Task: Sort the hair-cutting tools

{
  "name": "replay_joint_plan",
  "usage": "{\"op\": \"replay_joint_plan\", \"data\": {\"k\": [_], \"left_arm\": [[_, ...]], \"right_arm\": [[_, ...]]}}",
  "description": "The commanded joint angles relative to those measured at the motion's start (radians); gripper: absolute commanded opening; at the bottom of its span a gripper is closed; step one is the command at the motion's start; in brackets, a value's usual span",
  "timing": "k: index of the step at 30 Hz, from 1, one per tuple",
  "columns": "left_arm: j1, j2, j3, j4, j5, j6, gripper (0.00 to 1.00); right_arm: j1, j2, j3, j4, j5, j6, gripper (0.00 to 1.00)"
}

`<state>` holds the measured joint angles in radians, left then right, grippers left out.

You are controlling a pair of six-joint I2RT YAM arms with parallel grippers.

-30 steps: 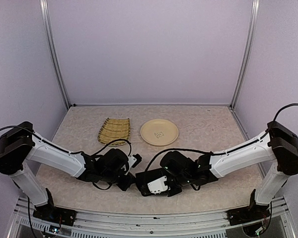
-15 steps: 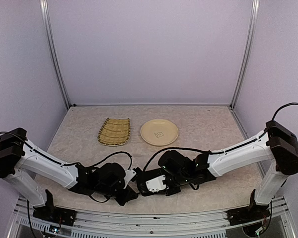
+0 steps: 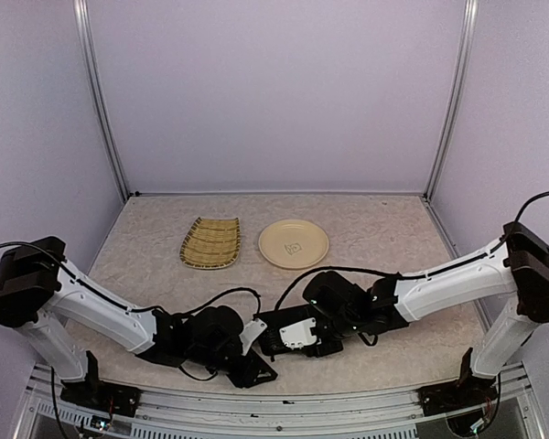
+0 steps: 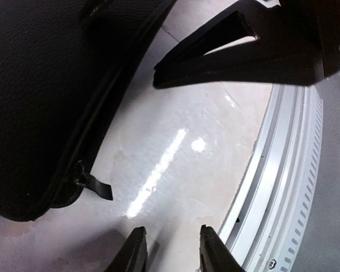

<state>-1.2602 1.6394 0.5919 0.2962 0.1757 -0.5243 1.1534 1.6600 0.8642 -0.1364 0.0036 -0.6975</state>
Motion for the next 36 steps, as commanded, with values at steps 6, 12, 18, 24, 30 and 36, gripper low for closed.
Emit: {"op": "replay_joint_plan", "data": {"k": [6, 12, 18, 24, 30, 36], "left_arm": [[0.000, -0.168, 0.172, -0.307, -0.063, 0.094, 0.41], [0.102, -0.117, 0.240, -0.311, -0.257, 0.150, 0.58], [0.217, 0.035, 0.316, -0.226, -0.193, 0.172, 0.63], [0.234, 0.182, 0.386, -0.207, -0.146, 0.206, 0.63], [0.224, 0.207, 0.364, -0.205, -0.099, 0.162, 0.57], [0.125, 0.073, 0.237, -0.164, -0.168, 0.058, 0.55]], "right_arm": [[-0.050, -0.248, -0.133, -0.157, 0.038, -0.024, 0.58], [-0.125, -0.298, -0.201, -0.157, 0.059, -0.016, 0.62], [-0.139, -0.300, -0.233, -0.132, 0.069, -0.002, 0.67], [-0.147, -0.245, -0.236, -0.058, 0.189, 0.002, 0.67], [-0.188, -0.158, -0.231, 0.011, 0.237, -0.023, 0.66], [-0.200, -0.076, -0.191, 0.049, 0.188, -0.047, 0.65]]}}
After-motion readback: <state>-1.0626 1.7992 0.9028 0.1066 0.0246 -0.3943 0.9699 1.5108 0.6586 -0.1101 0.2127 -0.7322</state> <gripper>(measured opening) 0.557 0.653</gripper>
